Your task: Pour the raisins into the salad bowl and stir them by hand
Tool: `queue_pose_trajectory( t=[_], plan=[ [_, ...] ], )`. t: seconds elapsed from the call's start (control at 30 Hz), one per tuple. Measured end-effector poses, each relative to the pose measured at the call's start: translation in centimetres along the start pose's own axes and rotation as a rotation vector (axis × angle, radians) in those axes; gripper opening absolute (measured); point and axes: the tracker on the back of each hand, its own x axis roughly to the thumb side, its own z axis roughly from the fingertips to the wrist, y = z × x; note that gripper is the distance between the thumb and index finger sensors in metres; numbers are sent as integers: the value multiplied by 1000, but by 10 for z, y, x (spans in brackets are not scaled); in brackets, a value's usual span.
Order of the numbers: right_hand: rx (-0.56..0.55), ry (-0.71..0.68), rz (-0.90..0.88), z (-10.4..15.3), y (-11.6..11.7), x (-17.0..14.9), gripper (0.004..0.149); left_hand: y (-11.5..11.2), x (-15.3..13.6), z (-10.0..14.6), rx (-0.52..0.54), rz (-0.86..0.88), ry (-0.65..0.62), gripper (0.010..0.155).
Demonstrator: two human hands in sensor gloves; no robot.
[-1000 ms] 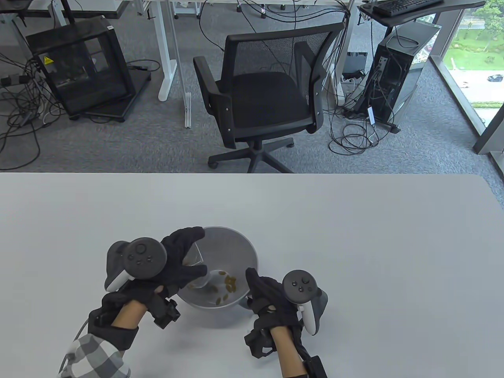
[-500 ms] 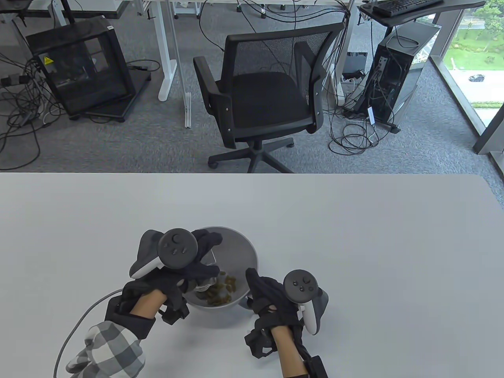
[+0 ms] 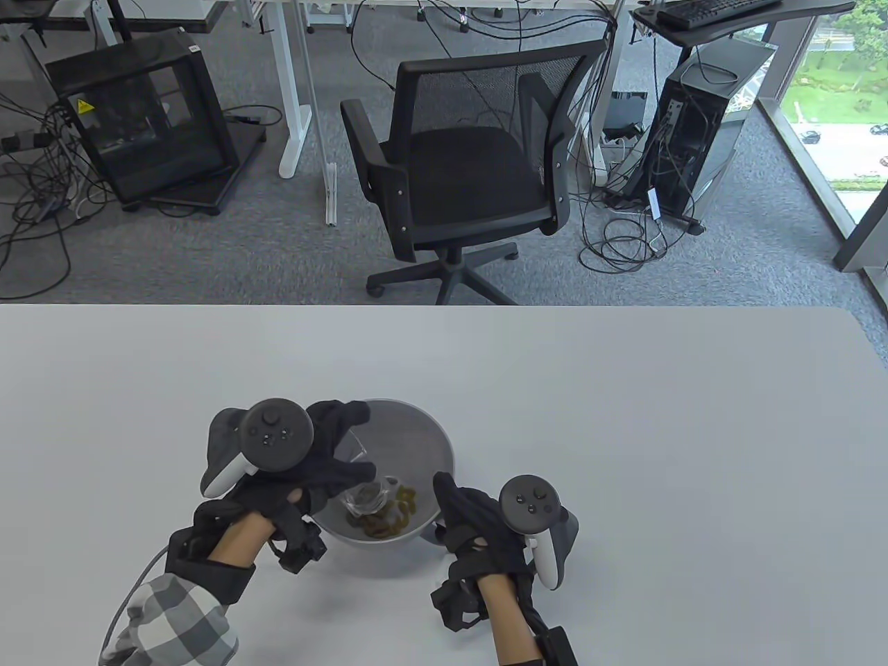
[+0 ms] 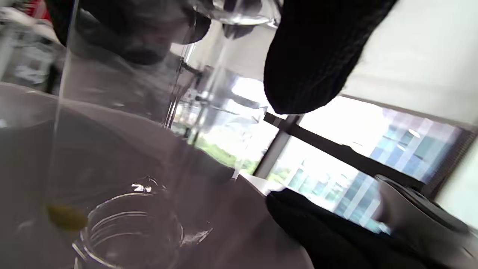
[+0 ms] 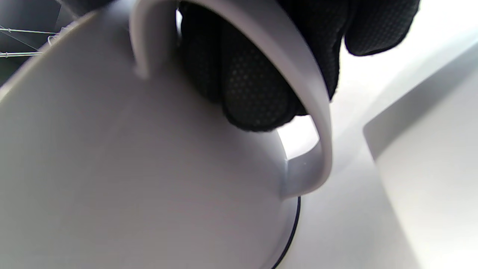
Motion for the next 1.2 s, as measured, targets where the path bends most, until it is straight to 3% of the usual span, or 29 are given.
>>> queue_pose_trajectory(
  t=[0.03,0.13,0.3,0.4,0.5,0.6,0.63,1.07,1.2],
  plan=[
    [1,1,0,0,0,0,69,-1,14,0,-65,-128,-51,80],
    [2,3,-7,1,0,0,69,-5,30,-3,-109,-321,-59,76],
    [3,3,-7,0,0,0,69,-4,32,4,-127,-252,-9,84],
    [4,3,-10,1,0,0,70,-2,30,9,-114,-352,42,97],
    [5,3,-9,1,0,0,70,-4,30,17,-61,-519,97,102],
    [6,3,-12,1,0,0,70,-4,28,27,131,-621,116,92],
    [6,3,-12,1,0,0,70,-4,27,29,133,-629,119,92],
    [8,4,-15,1,0,-1,70,-4,-15,63,150,-379,220,94],
    [7,3,-10,1,0,-1,70,-7,-34,76,169,-155,258,101]
  ],
)
